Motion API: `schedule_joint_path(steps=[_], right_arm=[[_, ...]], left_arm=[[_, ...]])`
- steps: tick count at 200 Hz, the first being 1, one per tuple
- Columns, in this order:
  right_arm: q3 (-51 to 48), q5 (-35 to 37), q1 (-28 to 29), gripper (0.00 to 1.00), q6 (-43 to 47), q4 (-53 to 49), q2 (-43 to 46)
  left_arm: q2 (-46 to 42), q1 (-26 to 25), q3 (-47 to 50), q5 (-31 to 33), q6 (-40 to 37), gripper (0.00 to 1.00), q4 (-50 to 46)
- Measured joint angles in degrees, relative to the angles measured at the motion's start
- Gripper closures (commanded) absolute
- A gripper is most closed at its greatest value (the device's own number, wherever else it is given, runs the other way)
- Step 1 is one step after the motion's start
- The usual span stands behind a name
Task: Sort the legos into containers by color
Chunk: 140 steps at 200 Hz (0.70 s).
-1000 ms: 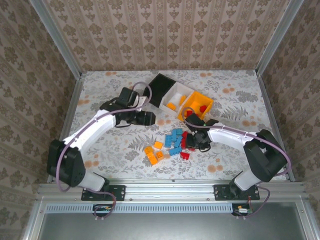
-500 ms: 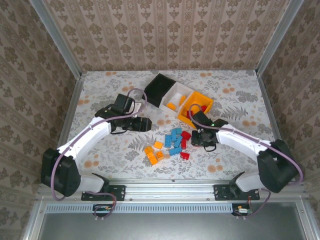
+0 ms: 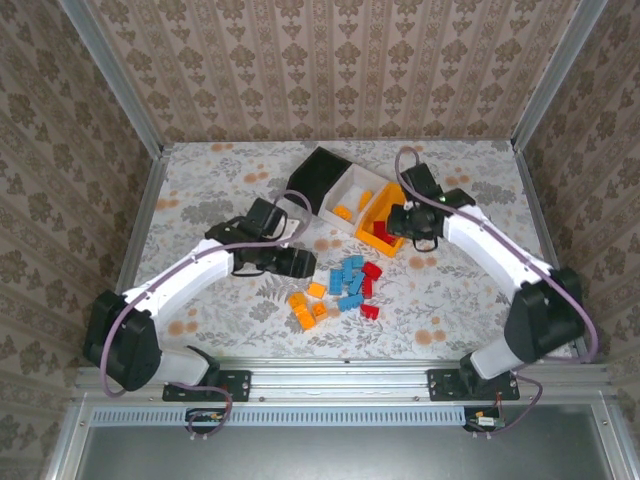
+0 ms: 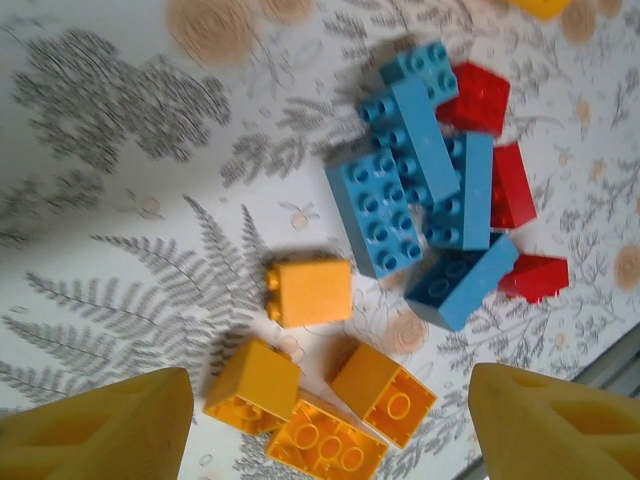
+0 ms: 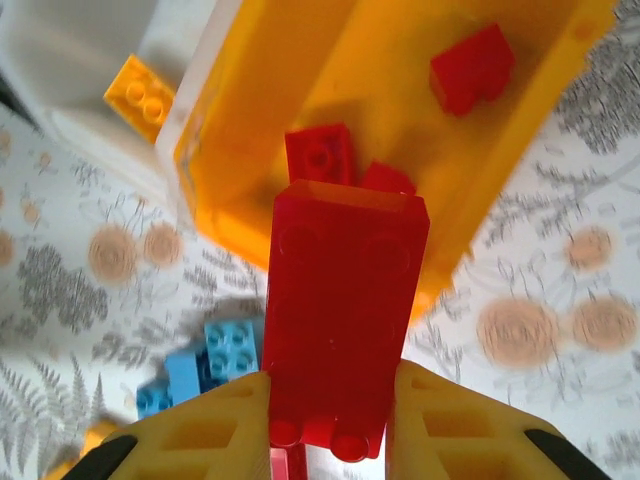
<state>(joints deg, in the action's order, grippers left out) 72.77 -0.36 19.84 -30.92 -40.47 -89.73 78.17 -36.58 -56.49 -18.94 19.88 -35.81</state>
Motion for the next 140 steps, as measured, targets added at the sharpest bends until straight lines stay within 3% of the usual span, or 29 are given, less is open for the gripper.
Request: schedule_joint_path(steps=[18, 65, 99, 140], right_arm=[[3.0, -0.8, -1.4, 0.70, 1.3, 0.4, -6.3], [7.4, -1.9, -2.4, 0.48, 4.1, 0.4, -14.0], [4.8, -2.3, -2.1, 0.44, 4.1, 1.6, -10.0], [-8.7, -3.1, 0.2, 0.42, 2.3, 3.2, 3.1]], left_arm=[[0.0, -1.3, 1.2, 0.7, 0.8, 0.26, -0.7], [-0.4, -2.7, 6.6, 2.3, 4.6, 0.26, -1.5], [-0.8, -5.1, 9.0, 2.2, 6.6, 0.27, -1.3], [1.0, -11.6, 6.8, 2.4, 5.7, 0.30, -0.7]])
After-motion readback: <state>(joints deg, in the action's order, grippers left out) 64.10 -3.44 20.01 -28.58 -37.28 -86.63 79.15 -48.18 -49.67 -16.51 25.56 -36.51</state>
